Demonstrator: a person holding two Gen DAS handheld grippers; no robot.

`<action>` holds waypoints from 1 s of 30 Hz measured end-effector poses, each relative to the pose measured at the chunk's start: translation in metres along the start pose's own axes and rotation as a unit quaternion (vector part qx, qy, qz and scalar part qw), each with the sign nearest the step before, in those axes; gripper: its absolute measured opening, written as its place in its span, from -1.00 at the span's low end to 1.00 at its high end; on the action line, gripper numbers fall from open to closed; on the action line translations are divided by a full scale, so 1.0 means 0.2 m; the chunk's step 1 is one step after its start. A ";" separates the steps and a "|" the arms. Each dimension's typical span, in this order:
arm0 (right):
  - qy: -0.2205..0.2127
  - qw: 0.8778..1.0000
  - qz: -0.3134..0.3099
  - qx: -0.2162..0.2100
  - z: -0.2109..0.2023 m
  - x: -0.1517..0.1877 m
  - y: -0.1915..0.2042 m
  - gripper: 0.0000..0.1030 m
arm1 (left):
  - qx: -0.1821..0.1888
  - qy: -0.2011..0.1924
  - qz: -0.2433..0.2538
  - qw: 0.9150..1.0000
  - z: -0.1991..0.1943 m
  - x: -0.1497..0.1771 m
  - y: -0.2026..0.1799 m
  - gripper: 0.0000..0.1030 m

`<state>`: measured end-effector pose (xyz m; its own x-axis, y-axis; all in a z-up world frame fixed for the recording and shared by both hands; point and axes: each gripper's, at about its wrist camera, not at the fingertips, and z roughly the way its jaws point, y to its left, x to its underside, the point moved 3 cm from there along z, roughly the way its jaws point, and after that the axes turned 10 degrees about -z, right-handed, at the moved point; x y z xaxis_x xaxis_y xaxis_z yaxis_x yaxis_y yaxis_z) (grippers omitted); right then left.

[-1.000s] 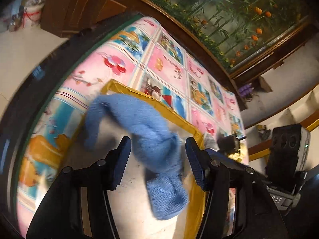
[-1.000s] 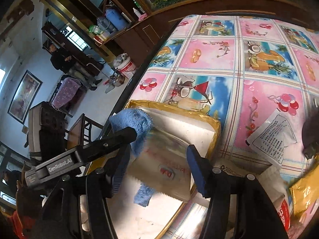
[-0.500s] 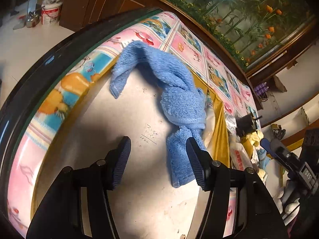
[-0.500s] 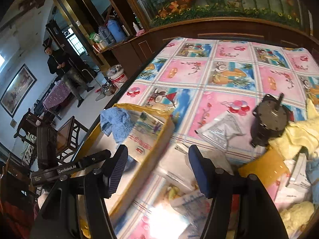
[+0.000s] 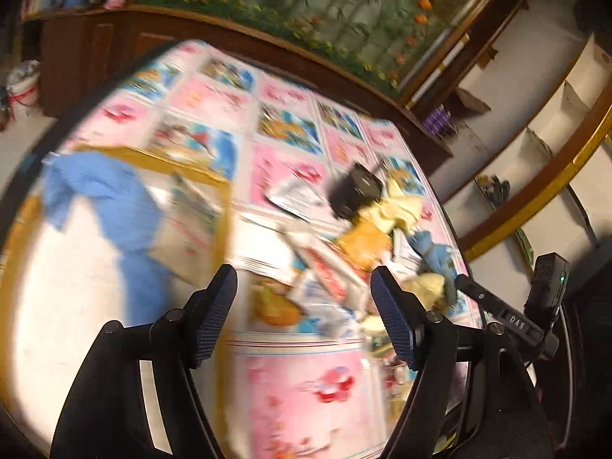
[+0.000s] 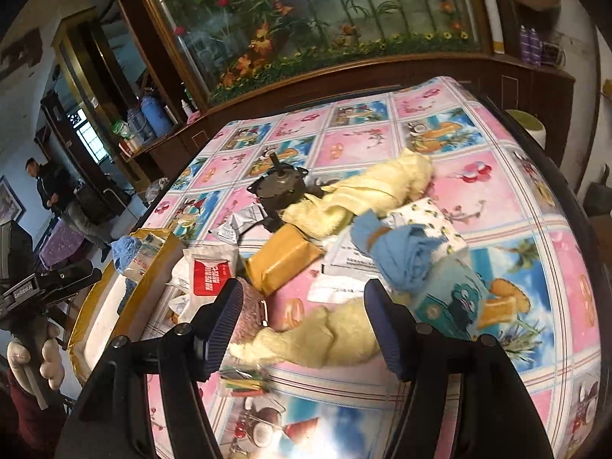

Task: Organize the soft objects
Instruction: 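Grasp the white packet with red label using the left tool, then lift the red-label packet with left tool while right tool grasps pink bear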

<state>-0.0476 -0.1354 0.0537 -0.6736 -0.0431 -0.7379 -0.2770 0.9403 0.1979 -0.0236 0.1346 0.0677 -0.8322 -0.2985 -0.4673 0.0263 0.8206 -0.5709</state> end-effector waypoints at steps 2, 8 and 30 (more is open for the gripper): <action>0.002 1.000 0.009 -0.006 -0.01 0.04 -0.03 0.28 | 0.003 0.028 -0.011 1.000 0.14 0.02 -0.07 0.42; -0.004 1.000 0.012 -0.020 -0.10 0.13 -0.08 0.28 | -0.028 0.093 -0.066 0.993 0.51 -0.02 -0.09 0.42; 0.078 0.984 -0.152 -0.041 0.27 0.04 0.28 0.28 | -0.011 0.097 0.014 0.995 0.65 0.00 -0.28 -0.54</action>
<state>-0.0320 -0.0650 0.0240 -0.6463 -0.3765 -0.6638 -0.5327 0.8454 0.0391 0.0472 0.0252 0.0107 -0.9228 -0.1771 -0.3422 0.0405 0.8386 -0.5433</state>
